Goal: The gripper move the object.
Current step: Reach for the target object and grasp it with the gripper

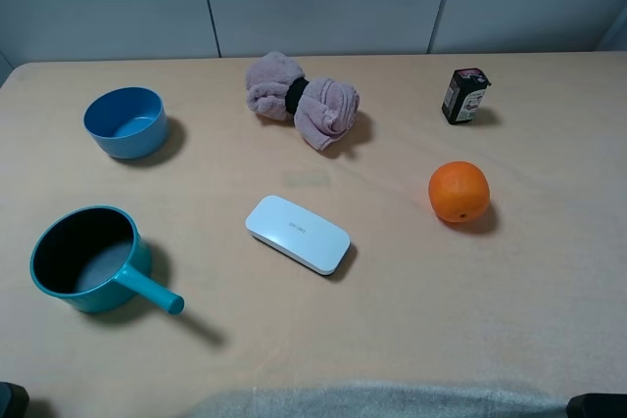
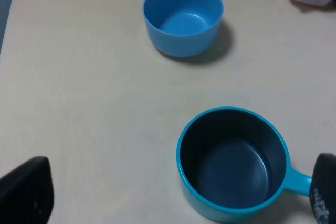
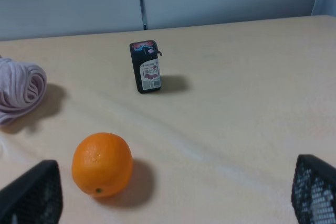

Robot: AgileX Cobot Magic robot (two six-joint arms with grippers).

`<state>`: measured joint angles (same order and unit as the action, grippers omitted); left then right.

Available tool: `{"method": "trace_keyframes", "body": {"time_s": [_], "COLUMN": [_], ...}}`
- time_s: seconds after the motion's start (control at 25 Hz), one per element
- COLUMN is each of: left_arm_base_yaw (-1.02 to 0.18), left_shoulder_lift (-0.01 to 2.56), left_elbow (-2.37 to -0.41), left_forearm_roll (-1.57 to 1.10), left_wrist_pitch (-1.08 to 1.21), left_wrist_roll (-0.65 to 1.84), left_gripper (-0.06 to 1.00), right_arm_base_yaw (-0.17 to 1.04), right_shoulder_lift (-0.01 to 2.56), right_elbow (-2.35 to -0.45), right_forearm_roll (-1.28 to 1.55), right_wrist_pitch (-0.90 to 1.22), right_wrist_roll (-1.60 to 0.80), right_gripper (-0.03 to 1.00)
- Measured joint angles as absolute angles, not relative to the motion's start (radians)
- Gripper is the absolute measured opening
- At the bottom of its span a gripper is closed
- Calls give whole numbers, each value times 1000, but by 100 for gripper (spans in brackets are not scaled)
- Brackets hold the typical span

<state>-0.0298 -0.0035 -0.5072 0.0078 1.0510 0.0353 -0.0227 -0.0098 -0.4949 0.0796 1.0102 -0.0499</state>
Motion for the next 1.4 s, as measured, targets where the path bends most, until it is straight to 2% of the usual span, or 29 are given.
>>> {"method": "trace_keyframes", "body": {"time_s": [0.32, 1.4], "left_arm_base_yaw": [-30, -30], "left_shoulder_lift": [-4, -4], "left_elbow": [-507, -507], "left_forearm_roll": [8, 8], "left_wrist_pitch": [1051, 1051], "left_wrist_roll": [35, 35], "left_gripper": [99, 99], "right_arm_base_yaw": [-23, -23], "right_shoulder_lift": [79, 741], "right_elbow": [-502, -589], "right_forearm_roll": [82, 90], "right_wrist_pitch": [1006, 942], "right_wrist_roll": [-50, -94], "right_gripper": [69, 69]}}
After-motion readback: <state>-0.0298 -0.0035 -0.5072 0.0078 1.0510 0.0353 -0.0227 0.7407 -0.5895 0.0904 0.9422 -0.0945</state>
